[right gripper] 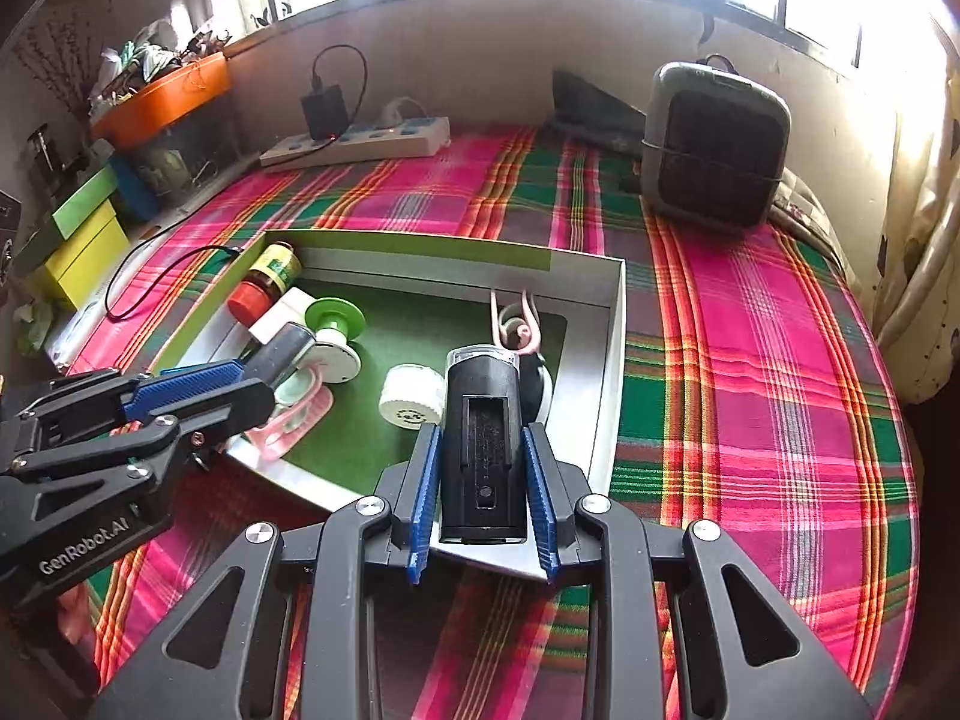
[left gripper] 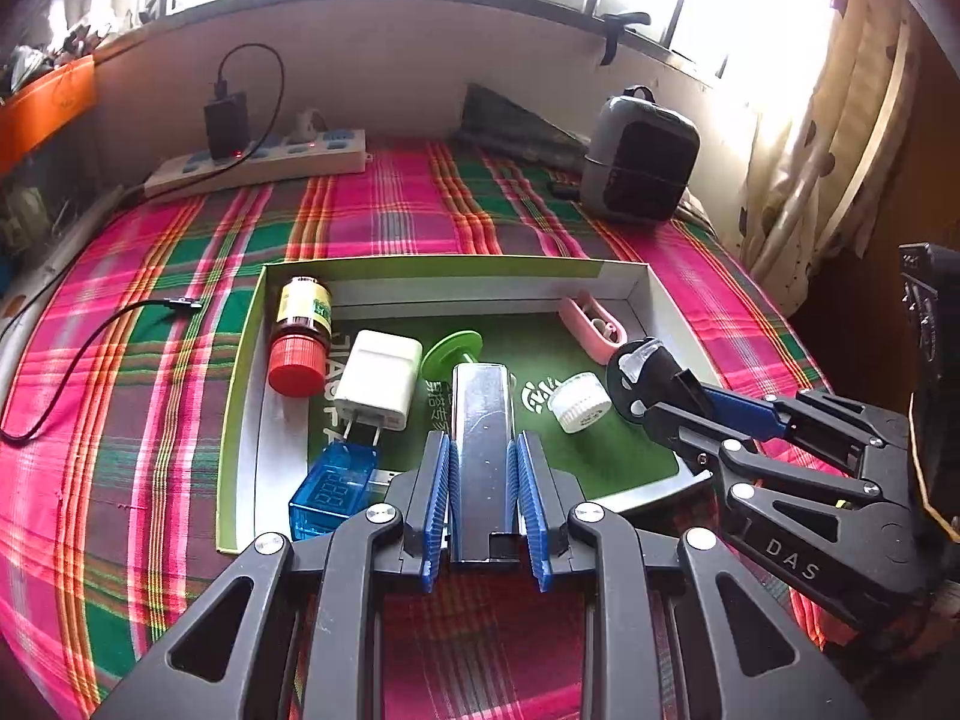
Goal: Organize rigid objects
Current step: 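Carry the black case and flashlight with both tools over the tray, then lower both black items into the tray and open both grippers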
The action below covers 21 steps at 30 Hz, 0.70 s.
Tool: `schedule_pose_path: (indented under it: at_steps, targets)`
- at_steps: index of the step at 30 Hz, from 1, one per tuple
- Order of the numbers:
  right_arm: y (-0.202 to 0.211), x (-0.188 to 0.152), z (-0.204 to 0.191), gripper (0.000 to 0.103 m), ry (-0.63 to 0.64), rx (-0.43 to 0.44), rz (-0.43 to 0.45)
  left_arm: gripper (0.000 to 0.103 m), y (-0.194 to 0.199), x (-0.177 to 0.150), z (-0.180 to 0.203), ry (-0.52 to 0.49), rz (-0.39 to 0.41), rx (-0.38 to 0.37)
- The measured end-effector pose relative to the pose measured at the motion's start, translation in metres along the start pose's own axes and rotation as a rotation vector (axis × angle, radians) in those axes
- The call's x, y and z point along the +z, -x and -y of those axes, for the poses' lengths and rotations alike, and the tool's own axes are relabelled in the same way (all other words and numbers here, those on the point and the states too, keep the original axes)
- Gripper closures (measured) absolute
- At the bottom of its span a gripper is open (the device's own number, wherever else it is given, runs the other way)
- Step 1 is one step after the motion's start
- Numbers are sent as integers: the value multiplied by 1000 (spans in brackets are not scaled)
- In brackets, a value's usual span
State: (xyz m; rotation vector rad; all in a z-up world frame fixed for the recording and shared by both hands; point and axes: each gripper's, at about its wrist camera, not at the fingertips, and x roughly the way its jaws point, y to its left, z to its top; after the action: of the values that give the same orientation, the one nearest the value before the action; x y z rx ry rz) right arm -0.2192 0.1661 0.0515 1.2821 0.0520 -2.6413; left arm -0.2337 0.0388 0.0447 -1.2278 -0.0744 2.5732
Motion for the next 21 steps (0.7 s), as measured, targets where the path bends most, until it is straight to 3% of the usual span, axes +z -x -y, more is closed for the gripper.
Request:
schedule_pose_path:
  at_steps: [21]
  targets:
    - [-11,0,4,74,-15,-9,-11,78,-9,0,1,6,-29,-18]
